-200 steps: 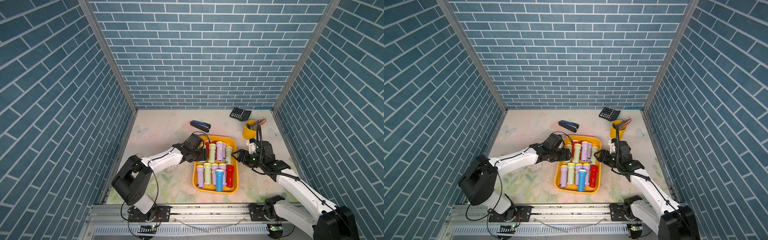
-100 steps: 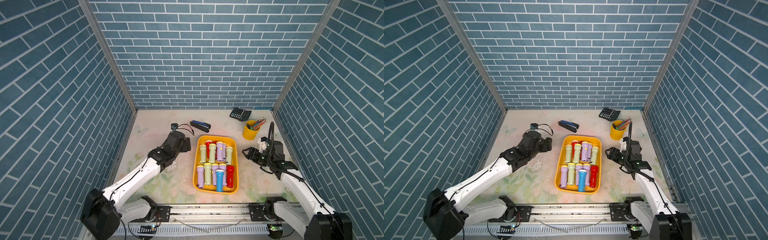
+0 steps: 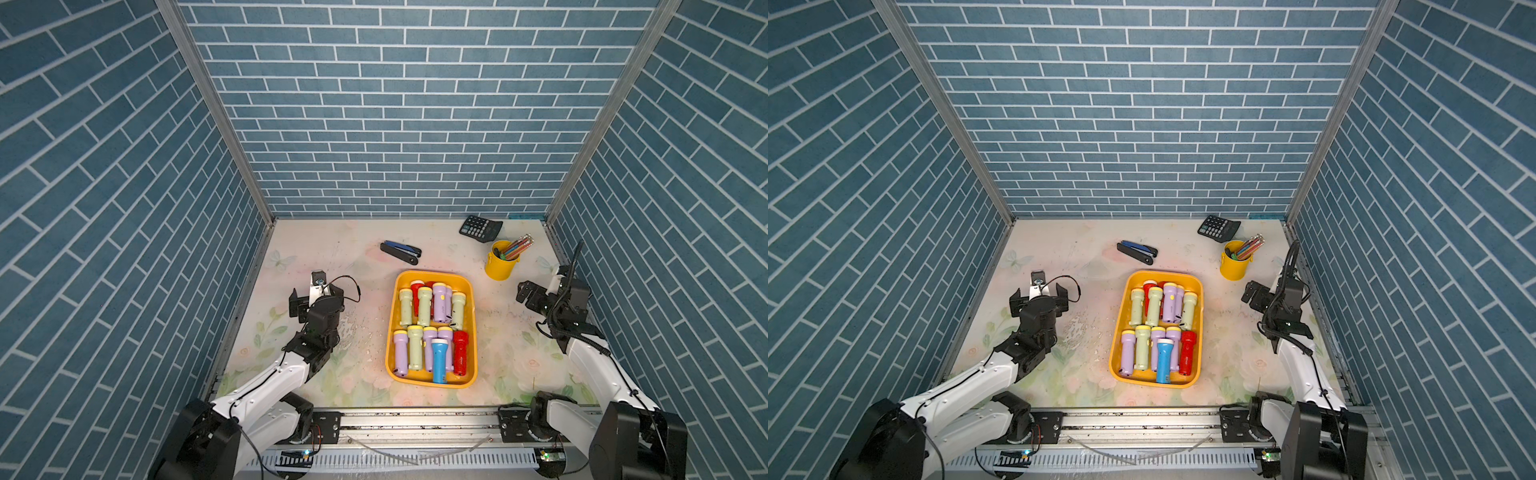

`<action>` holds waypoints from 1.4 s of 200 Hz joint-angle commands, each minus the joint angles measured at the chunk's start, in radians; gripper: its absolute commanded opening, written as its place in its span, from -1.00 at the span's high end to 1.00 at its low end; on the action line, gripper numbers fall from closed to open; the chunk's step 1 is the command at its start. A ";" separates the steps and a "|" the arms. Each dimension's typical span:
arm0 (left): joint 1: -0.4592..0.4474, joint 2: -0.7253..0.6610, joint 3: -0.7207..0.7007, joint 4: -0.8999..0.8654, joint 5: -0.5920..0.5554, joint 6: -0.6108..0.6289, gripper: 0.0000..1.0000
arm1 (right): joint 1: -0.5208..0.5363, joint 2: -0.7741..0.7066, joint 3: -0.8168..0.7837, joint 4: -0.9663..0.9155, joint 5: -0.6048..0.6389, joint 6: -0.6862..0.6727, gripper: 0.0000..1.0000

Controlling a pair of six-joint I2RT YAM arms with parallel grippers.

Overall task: Put the flashlights into the storage boxes
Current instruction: Reset both arms

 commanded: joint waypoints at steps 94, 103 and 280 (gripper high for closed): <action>0.294 0.205 -0.094 0.375 0.479 0.031 -0.99 | -0.010 0.282 -0.165 0.695 0.052 -0.176 -0.98; 0.297 0.226 -0.091 0.400 0.476 0.051 -0.99 | -0.010 0.302 -0.218 0.836 0.080 -0.192 -0.98; 0.398 0.489 -0.001 0.504 0.533 0.019 -0.99 | 0.041 0.492 -0.114 0.822 0.037 -0.273 -0.98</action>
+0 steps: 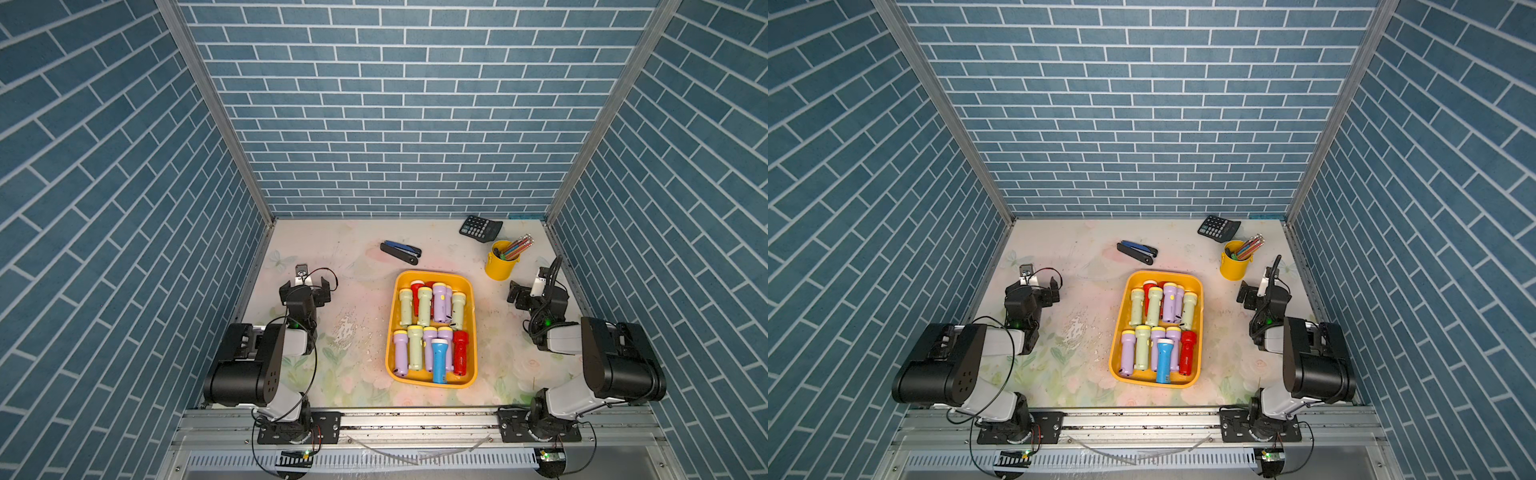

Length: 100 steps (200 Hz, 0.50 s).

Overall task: Put the flashlights into the storage boxes
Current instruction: Reset both arms

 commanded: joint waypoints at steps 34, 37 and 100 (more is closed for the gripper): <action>-0.003 0.000 0.006 -0.024 0.001 -0.005 -0.99 | 0.003 0.000 0.023 -0.006 -0.004 -0.051 -0.99; -0.003 0.000 0.008 -0.025 0.002 -0.005 -0.99 | 0.003 -0.001 0.024 -0.006 -0.003 -0.051 -0.98; -0.003 0.002 0.015 -0.037 0.013 0.000 -0.99 | 0.004 -0.001 0.025 -0.006 -0.004 -0.053 -0.98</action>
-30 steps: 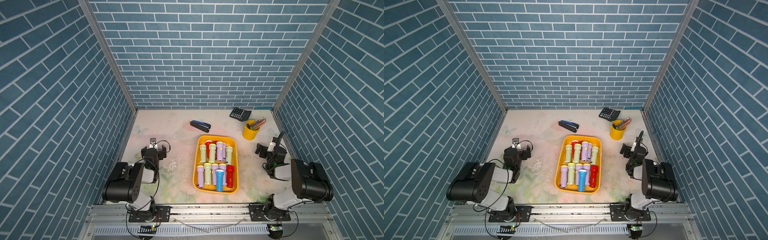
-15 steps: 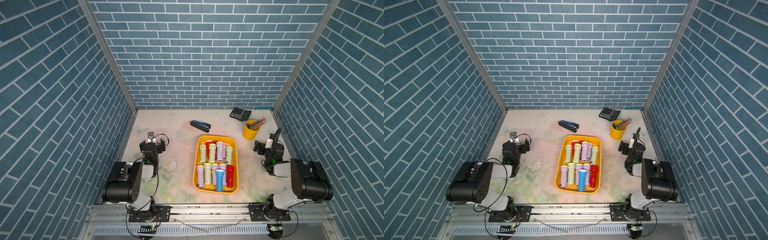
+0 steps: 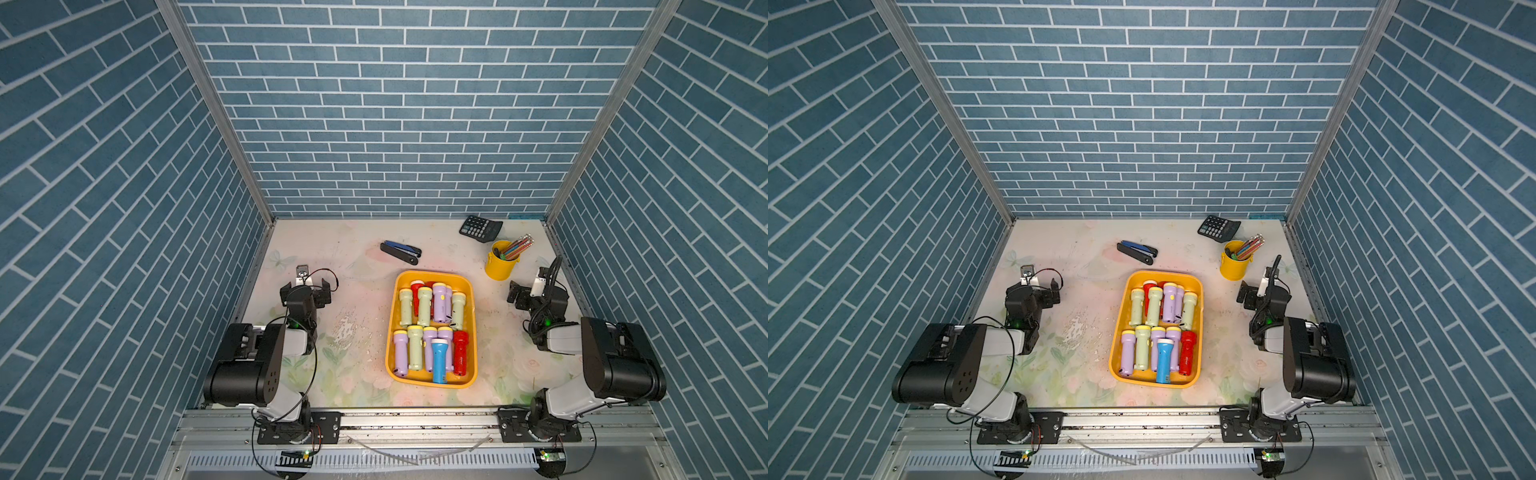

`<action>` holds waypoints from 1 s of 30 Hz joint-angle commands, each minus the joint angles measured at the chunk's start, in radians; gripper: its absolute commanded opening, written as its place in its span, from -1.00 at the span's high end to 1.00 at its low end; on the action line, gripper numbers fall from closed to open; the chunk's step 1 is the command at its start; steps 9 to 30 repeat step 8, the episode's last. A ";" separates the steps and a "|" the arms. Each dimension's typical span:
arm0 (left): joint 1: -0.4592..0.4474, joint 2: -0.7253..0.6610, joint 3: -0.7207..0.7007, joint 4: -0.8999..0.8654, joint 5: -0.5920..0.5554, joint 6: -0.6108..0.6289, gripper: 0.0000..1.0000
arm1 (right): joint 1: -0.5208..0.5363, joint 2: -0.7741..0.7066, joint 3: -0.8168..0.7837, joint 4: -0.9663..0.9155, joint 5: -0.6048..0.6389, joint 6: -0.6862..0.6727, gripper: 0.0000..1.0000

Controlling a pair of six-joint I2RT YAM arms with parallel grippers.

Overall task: Put the flashlights into the storage boxes
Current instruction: Reset both arms

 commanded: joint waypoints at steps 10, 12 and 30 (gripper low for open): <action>-0.003 0.003 -0.017 0.047 0.029 0.010 -0.99 | 0.003 0.000 0.035 -0.028 -0.030 -0.062 -0.98; -0.003 0.003 -0.017 0.047 0.029 0.010 -0.99 | 0.003 0.000 0.035 -0.028 -0.030 -0.062 -0.98; -0.003 0.003 -0.017 0.047 0.029 0.010 -0.99 | 0.003 0.000 0.035 -0.028 -0.030 -0.062 -0.98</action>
